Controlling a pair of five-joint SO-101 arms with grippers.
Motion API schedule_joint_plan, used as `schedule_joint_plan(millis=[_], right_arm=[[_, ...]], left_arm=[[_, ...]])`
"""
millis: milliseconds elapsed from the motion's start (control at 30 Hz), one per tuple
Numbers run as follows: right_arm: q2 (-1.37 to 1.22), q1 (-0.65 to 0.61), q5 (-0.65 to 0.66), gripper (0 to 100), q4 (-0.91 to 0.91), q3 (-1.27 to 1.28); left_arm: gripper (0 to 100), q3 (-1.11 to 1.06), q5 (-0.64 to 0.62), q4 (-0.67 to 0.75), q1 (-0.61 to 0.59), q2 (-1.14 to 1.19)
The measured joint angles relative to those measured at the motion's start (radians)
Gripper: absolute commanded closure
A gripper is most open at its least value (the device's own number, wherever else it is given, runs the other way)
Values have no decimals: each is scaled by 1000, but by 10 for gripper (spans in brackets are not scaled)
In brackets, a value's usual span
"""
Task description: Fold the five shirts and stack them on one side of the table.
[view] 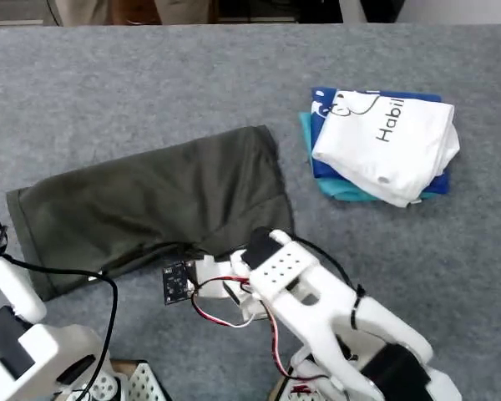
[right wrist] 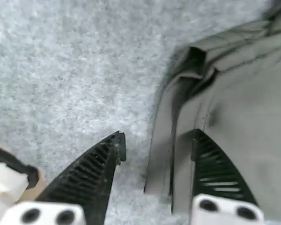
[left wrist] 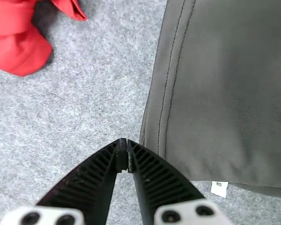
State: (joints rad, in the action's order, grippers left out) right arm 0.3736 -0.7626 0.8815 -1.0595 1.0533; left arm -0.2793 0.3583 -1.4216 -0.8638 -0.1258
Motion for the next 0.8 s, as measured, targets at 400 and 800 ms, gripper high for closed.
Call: schedule_joint_plan(millis=[400,800], right_arm=[[-253,143,0,987,51,-187],[-296,215,0,997,-14,-333]], left_arm=[[980,0,0,0,0,0],[980,0,0,0,0,0]])
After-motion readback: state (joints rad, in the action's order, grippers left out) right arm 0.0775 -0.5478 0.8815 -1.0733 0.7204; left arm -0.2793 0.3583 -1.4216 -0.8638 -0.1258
